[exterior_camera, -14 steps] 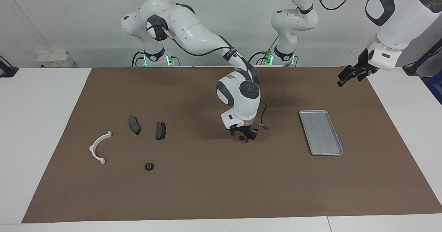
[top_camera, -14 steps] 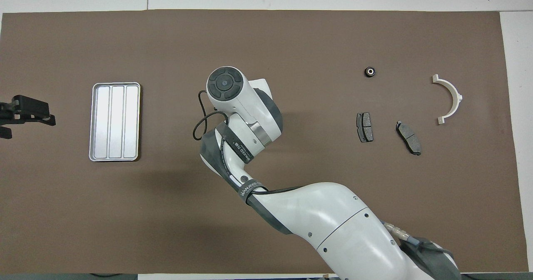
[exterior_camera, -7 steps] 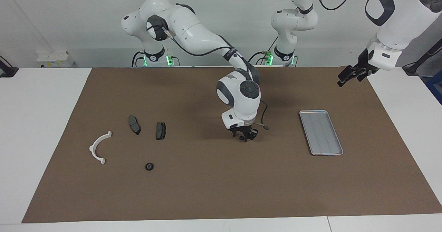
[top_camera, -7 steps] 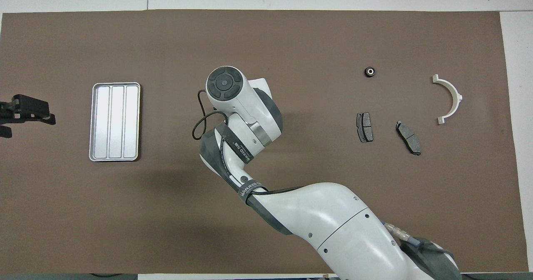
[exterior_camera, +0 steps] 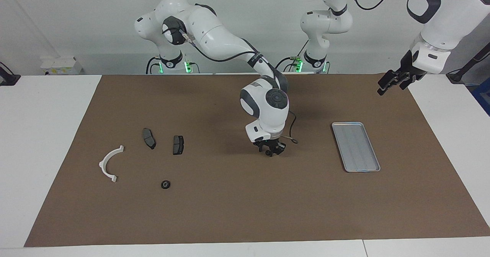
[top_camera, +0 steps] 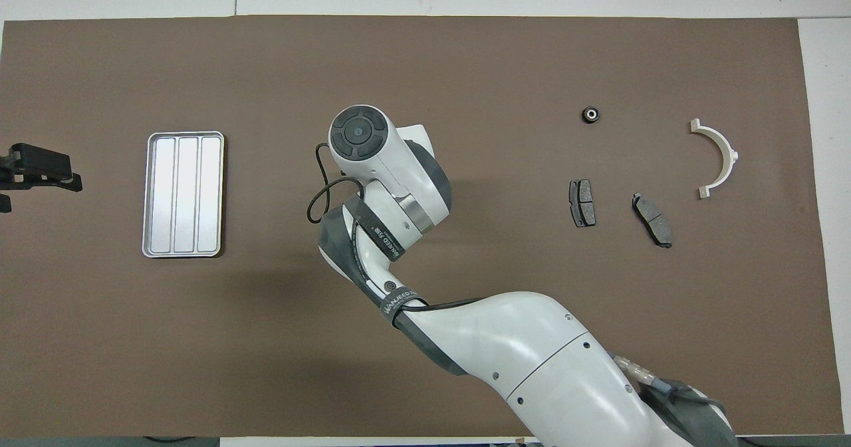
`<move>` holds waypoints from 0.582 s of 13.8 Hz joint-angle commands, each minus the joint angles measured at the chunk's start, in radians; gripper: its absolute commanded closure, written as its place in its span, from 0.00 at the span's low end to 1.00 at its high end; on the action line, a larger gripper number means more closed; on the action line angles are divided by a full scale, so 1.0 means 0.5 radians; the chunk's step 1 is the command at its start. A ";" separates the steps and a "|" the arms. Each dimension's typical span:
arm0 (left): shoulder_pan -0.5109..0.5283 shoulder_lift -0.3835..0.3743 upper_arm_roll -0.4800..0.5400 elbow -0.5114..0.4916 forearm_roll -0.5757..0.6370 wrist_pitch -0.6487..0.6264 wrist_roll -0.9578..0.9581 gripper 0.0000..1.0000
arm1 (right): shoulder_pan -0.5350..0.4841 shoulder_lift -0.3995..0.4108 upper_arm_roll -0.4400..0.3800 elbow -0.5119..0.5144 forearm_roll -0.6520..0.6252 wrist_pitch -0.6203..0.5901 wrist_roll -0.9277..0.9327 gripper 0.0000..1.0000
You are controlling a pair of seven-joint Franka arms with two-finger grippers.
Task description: Place bearing gear from tray to pile
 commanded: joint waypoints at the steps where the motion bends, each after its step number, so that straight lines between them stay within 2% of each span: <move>1: 0.013 -0.010 -0.058 0.075 0.027 -0.076 0.025 0.00 | 0.003 0.022 0.001 0.002 -0.037 -0.020 0.051 0.46; 2: 0.013 -0.007 -0.083 0.094 0.027 -0.088 0.028 0.00 | 0.003 0.022 0.004 0.002 -0.037 -0.020 0.054 0.46; 3: 0.007 -0.010 -0.107 0.091 0.024 -0.085 0.025 0.00 | 0.003 0.022 0.010 0.002 -0.034 -0.020 0.057 0.52; 5: -0.002 -0.019 -0.147 0.079 0.021 -0.088 0.025 0.00 | 0.003 0.022 0.010 0.002 -0.034 -0.023 0.057 0.89; 6: -0.005 -0.019 -0.166 0.079 0.021 -0.088 0.025 0.00 | 0.003 0.022 0.010 0.002 -0.034 -0.020 0.057 1.00; 8: -0.005 -0.016 -0.175 0.085 0.021 -0.088 0.028 0.00 | 0.003 0.022 0.013 0.002 -0.034 -0.020 0.054 1.00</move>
